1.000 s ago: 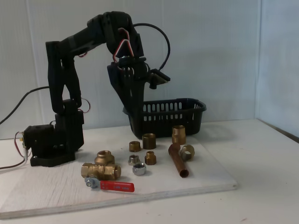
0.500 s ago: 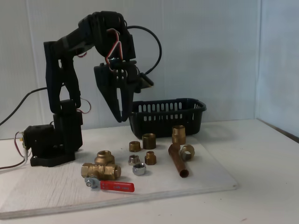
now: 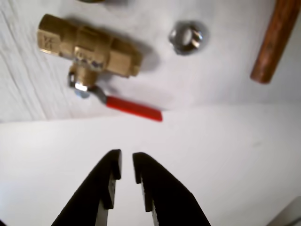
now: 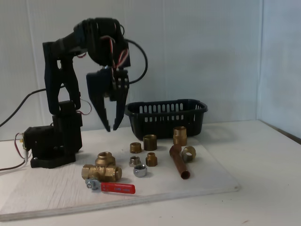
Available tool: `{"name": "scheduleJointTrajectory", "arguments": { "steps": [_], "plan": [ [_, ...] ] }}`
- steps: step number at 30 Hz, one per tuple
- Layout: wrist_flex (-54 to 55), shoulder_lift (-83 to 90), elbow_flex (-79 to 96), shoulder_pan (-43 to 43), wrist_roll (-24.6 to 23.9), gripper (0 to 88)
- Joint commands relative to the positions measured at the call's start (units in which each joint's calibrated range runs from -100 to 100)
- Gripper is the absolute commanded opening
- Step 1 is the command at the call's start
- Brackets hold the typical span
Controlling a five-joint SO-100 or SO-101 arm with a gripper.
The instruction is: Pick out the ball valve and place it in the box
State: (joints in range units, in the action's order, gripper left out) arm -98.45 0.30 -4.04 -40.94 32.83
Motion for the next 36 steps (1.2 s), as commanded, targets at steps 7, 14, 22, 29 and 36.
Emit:
{"name": "scheduleJointTrajectory", "arguments": {
  "steps": [7,14,22,29,36],
  "plan": [
    [-0.43,0.34,4.85,-0.31,1.79,11.4],
    [-0.43,0.25,6.30,-2.53,2.05,34.1],
    [-0.43,0.25,7.92,-2.68,2.05,36.8],
    [5.34,0.17,12.16,0.87,2.10,36.6],
    [10.51,0.17,16.86,1.46,2.21,36.5]
  ]
}}
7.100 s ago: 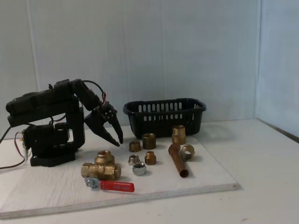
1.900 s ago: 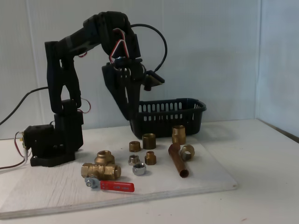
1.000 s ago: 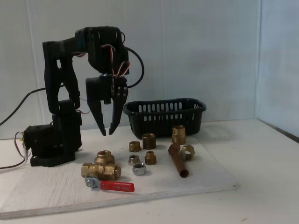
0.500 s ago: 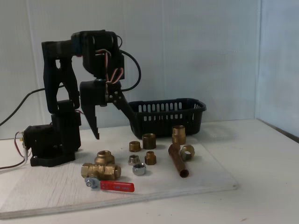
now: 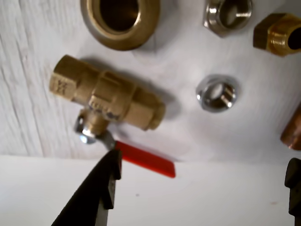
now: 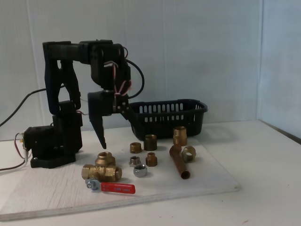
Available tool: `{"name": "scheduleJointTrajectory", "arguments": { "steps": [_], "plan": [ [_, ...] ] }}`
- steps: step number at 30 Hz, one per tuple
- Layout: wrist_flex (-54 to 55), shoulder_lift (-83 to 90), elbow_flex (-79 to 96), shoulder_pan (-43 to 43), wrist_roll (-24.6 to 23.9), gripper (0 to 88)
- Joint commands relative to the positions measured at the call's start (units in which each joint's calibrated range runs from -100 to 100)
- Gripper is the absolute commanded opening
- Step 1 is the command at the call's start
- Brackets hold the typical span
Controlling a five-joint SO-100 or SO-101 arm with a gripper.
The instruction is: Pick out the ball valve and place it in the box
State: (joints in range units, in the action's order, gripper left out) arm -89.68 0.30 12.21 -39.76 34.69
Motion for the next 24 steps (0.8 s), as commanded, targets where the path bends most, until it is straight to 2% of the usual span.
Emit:
{"name": "scheduleJointTrajectory", "arguments": {
  "steps": [1,15,24],
  "plan": [
    [2.34,0.17,1.24,0.27,0.55,36.5],
    [3.20,0.17,5.39,-0.54,8.84,36.5],
    [3.20,0.17,5.39,-4.30,13.18,36.5]
  ]
}}
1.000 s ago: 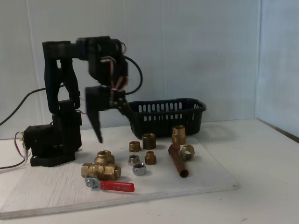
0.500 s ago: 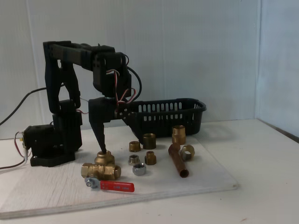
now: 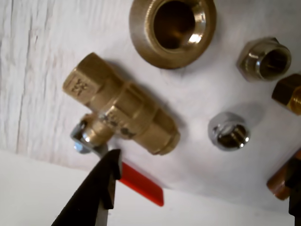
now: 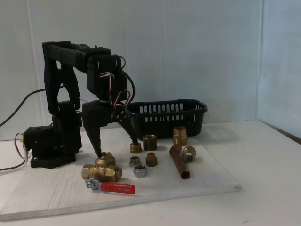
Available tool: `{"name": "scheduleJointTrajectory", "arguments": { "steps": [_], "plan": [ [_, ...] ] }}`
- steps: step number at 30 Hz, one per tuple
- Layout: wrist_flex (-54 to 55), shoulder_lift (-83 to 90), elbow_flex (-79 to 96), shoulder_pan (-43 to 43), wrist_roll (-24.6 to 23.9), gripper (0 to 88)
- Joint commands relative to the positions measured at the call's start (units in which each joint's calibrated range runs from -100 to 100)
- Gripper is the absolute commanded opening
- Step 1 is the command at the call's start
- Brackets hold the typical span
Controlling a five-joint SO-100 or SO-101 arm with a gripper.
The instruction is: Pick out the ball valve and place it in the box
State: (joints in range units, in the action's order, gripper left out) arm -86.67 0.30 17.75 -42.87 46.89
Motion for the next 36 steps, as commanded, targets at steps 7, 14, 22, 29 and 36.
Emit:
{"name": "scheduleJointTrajectory", "arguments": {
  "steps": [7,14,22,29,36],
  "plan": [
    [0.28,0.17,0.84,-2.81,1.30,36.5],
    [7.25,0.17,8.79,-3.33,2.08,37.1],
    [12.67,0.17,10.14,-5.03,2.13,37.1],
    [12.33,0.17,10.23,-5.91,3.63,37.1],
    [12.07,0.93,10.14,-5.91,3.94,37.1]
  ]
}}
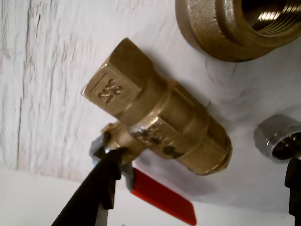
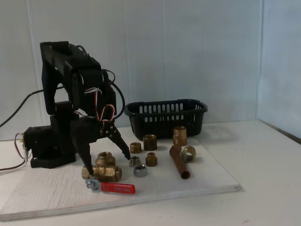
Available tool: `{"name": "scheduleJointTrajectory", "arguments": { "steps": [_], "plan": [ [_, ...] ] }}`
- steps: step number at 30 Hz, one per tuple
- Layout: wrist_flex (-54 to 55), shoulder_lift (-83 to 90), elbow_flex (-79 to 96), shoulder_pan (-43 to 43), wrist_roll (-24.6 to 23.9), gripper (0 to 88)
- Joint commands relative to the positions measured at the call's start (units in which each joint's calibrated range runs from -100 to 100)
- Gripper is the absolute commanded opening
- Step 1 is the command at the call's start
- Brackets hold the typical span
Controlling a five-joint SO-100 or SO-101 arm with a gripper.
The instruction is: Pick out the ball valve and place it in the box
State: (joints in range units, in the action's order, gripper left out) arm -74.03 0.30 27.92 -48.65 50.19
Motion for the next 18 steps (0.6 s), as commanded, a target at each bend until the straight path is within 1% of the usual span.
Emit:
{"name": "scheduleJointTrajectory", "arguments": {
  "steps": [1,8,18],
  "plan": [
    [-0.66,0.93,-0.03,-0.13,1.26,37.1],
    [-6.17,1.02,-0.39,-1.91,6.33,37.1],
    [-5.91,0.25,0.06,-2.72,6.74,36.6]
  ]
}}
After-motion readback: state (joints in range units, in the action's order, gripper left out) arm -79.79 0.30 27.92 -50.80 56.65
